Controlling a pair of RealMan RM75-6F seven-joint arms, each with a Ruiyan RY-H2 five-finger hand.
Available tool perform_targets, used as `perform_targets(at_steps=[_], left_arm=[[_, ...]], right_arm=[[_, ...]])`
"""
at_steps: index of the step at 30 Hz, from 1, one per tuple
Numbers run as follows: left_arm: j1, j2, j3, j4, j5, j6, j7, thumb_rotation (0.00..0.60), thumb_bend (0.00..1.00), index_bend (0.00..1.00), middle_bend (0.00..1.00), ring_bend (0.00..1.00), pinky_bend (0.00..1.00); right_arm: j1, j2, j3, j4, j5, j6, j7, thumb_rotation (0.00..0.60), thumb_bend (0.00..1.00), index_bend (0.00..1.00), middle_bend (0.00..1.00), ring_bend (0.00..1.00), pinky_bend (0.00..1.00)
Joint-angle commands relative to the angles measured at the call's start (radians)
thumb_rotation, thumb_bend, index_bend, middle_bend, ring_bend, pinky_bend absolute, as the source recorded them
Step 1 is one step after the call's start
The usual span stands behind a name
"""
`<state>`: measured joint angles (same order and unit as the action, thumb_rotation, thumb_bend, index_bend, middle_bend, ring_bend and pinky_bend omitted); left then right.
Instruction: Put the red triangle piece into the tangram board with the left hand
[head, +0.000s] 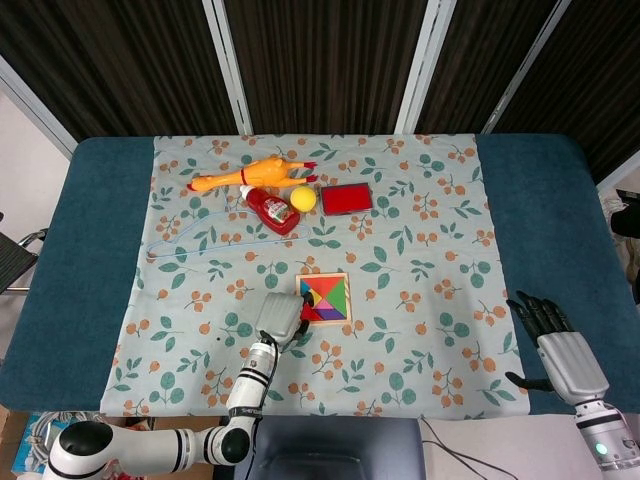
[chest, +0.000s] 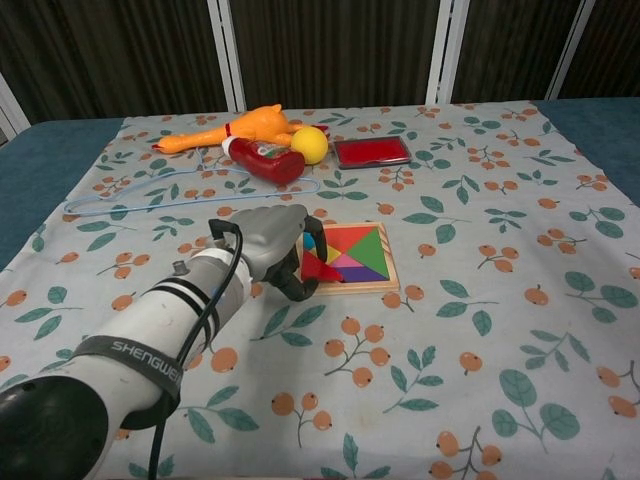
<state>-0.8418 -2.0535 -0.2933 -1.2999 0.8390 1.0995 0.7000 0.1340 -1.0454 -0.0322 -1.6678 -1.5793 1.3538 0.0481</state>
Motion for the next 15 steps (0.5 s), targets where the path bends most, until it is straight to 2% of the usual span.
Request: perform_targets(at_steps=[1, 15], left_arm=[[0.000, 0.000, -0.001, 0.000, 0.001, 0.001, 0.000, 0.600, 0.39, 0.40, 1.00, 1.00, 1.00], [0.001, -0.001, 0.001, -0.004, 0.002, 0.004, -0.001, 0.600, 0.39, 0.39, 1.00, 1.00, 1.00]], right_arm=[[0.000, 0.000, 0.000, 0.000, 0.000, 0.000, 0.000, 0.600, 0.15, 0.00, 0.00, 0.00, 0.00], [-0.001, 0.001, 0.000, 0.001, -0.004, 0.003, 0.002, 0.600, 0.15, 0.00, 0.00, 0.00, 0.00]])
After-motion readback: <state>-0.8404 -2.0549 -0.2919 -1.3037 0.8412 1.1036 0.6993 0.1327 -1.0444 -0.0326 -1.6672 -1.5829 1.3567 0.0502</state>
